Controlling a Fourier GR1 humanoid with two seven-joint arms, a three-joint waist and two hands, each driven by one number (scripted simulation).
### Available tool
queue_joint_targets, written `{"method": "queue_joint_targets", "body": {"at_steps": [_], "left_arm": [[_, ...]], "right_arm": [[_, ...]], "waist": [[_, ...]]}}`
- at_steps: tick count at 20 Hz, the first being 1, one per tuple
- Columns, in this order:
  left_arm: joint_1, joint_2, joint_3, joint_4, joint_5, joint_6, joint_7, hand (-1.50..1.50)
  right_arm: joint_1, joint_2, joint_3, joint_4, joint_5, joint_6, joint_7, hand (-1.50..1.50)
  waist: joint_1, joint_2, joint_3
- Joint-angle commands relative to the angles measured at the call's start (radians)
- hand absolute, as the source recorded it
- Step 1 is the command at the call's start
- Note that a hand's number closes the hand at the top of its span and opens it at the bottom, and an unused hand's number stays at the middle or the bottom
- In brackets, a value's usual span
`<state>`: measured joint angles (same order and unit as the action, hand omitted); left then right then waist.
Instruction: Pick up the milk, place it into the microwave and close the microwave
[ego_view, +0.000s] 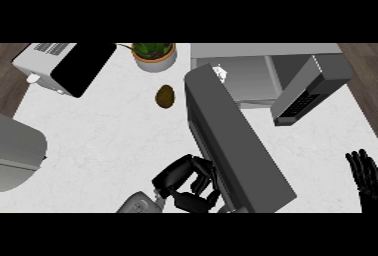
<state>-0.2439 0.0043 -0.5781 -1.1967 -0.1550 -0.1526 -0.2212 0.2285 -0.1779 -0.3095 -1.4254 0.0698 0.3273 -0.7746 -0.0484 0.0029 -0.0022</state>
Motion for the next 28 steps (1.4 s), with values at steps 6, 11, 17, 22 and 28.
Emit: {"method": "queue_joint_targets", "body": {"at_steps": [6,11,17,22,28], "left_arm": [[-0.183,-0.004,-0.342,0.222,0.253,0.275,-0.066,1.5],[-0.222,-0.004,-0.386,0.217,0.336,0.441,-0.025,1.5],[-0.294,-0.004,-0.389,0.209,0.428,0.579,-0.039,1.5],[-0.325,-0.004,-0.348,0.169,0.524,0.657,-0.131,1.5],[-0.394,-0.004,-0.296,0.176,0.653,0.696,-0.164,1.5]], "right_arm": [[0.033,-0.02,0.01,-0.163,-0.106,0.09,0.039,-1.5],[0.018,-0.062,-0.005,-0.236,-0.134,0.093,0.039,-1.5],[-0.014,-0.099,0.025,-0.278,-0.188,0.14,0.119,-1.5],[-0.028,-0.13,0.021,-0.305,-0.24,0.163,0.153,-1.5],[-0.048,-0.156,0.042,-0.349,-0.286,0.191,0.207,-1.5]], "waist": [[-0.049,0.01,-0.002],[-0.094,0.015,-0.004],[-0.124,0.027,-0.007],[-0.156,0.035,-0.01],[-0.201,0.048,-0.01]]}}
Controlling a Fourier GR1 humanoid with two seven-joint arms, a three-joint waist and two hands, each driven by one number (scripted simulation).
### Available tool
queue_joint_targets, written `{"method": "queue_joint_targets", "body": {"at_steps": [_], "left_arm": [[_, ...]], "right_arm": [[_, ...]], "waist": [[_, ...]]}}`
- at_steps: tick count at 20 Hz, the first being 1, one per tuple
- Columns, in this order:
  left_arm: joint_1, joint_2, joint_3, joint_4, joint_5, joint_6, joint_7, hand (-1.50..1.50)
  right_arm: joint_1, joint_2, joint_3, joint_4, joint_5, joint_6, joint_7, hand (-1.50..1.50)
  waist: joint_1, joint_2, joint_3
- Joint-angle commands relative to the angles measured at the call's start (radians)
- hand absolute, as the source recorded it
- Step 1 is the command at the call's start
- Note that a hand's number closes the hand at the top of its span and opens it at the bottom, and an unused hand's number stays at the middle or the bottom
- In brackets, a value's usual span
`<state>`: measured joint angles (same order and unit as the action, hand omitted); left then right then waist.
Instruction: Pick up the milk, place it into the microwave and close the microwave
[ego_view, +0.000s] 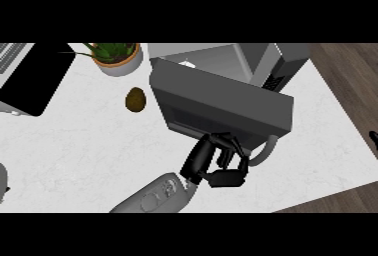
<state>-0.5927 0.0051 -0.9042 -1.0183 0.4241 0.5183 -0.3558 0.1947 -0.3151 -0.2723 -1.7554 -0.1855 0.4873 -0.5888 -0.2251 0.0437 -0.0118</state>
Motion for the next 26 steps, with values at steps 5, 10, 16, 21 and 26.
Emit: {"method": "queue_joint_targets", "body": {"at_steps": [5,10,16,21,26], "left_arm": [[-0.122,-0.005,0.075,0.051,0.165,0.025,-0.039,1.5],[-0.2,-0.005,0.116,0.124,0.224,0.03,-0.045,1.5],[-0.267,-0.005,0.158,0.186,0.301,0.013,-0.077,1.5],[-0.318,-0.005,0.198,0.231,0.347,0.001,-0.131,1.5],[-0.331,-0.005,0.192,0.249,0.383,-0.009,-0.165,1.5]], "right_arm": [[-0.041,-0.045,0.003,-0.035,-0.06,0.04,0.057,-1.5],[-0.066,-0.089,-0.016,-0.056,-0.093,0.051,0.103,-1.5],[-0.096,-0.118,-0.034,-0.048,-0.126,0.061,0.126,-1.5],[-0.115,-0.134,-0.046,-0.033,-0.164,0.068,0.151,-1.5],[-0.147,-0.166,-0.067,-0.02,-0.188,0.071,0.171,-1.5]], "waist": [[-0.041,0.017,0.002],[-0.059,0.024,0.002],[-0.078,0.04,0.003],[-0.088,0.048,0.005],[-0.095,0.05,0.006]]}}
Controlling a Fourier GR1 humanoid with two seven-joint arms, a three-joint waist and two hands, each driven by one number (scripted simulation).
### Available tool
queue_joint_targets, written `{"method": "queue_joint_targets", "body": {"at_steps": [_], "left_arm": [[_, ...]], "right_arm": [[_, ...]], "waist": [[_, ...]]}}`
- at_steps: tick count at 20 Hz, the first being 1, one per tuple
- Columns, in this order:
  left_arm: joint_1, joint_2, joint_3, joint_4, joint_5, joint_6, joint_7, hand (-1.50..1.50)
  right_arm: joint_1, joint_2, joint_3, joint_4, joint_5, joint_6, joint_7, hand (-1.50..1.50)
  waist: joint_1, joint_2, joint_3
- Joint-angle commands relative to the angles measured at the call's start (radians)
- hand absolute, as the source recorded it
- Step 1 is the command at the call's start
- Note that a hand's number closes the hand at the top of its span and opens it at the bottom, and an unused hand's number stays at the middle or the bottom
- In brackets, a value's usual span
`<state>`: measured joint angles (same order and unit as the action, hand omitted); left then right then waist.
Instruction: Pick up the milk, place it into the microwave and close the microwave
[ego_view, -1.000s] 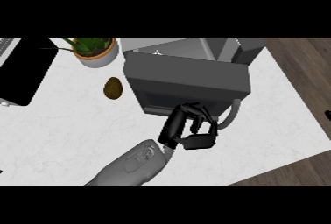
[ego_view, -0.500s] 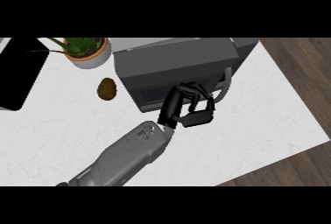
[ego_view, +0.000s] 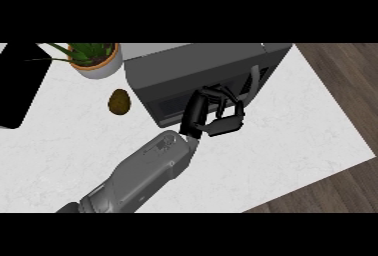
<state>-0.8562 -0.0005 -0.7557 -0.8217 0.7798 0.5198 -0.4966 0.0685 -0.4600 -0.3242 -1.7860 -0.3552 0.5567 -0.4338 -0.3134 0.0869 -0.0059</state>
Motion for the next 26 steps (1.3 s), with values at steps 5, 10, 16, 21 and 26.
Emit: {"method": "queue_joint_targets", "body": {"at_steps": [5,10,16,21,26], "left_arm": [[-0.072,0.0,0.041,0.068,0.058,-0.019,-0.063,1.5],[-0.083,0.0,0.035,0.084,0.086,-0.019,-0.088,1.5],[-0.093,0.0,0.026,0.099,0.114,-0.022,-0.112,1.5],[-0.092,0.0,0.01,0.111,0.131,-0.021,-0.142,1.5],[-0.1,0.0,0.01,0.114,0.157,-0.022,-0.164,1.5]], "right_arm": [[-0.041,-0.049,-0.037,0.025,-0.039,0.01,0.026,-1.5],[-0.062,-0.074,-0.061,0.056,-0.058,0.011,0.04,-1.5],[-0.098,-0.11,-0.088,0.065,-0.073,0.013,0.045,-1.5],[-0.119,-0.137,-0.098,0.097,-0.077,0.022,0.054,-1.5],[-0.134,-0.195,-0.13,0.103,-0.043,0.028,0.051,-1.5]], "waist": [[-0.02,0.01,0.001],[-0.02,0.012,0.003],[-0.029,0.013,0.003],[-0.018,0.02,0.005],[-0.033,0.02,0.004]]}}
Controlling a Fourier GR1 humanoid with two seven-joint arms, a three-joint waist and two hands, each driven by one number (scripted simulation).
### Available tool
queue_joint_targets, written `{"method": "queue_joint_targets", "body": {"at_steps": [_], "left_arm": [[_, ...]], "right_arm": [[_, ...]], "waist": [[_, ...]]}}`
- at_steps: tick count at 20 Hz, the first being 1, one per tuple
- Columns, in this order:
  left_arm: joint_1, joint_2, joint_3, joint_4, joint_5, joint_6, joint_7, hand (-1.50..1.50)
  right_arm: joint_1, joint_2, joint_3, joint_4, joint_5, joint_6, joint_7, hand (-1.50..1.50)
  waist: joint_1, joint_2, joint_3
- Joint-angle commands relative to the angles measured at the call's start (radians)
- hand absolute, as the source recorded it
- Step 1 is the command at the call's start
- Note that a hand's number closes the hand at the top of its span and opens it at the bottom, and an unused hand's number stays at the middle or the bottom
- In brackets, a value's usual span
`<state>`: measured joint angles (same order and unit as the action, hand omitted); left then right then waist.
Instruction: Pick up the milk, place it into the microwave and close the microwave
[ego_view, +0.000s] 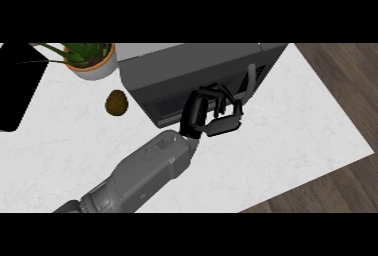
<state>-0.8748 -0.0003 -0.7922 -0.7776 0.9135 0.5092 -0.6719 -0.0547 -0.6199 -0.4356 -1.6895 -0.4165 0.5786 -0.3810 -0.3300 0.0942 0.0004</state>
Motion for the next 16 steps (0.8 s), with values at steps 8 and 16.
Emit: {"method": "queue_joint_targets", "body": {"at_steps": [8,16], "left_arm": [[-0.096,0.0,0.027,0.079,0.051,-0.011,-0.012,1.5],[-0.104,0.0,0.004,0.086,0.078,-0.009,-0.029,1.5]], "right_arm": [[-0.05,-0.079,-0.048,0.07,0.003,0.025,-0.009,-1.5],[-0.072,-0.069,-0.047,0.149,-0.054,0.057,-0.012,-1.5]], "waist": [[0.0,0.015,0.002],[-0.002,0.025,0.005]]}}
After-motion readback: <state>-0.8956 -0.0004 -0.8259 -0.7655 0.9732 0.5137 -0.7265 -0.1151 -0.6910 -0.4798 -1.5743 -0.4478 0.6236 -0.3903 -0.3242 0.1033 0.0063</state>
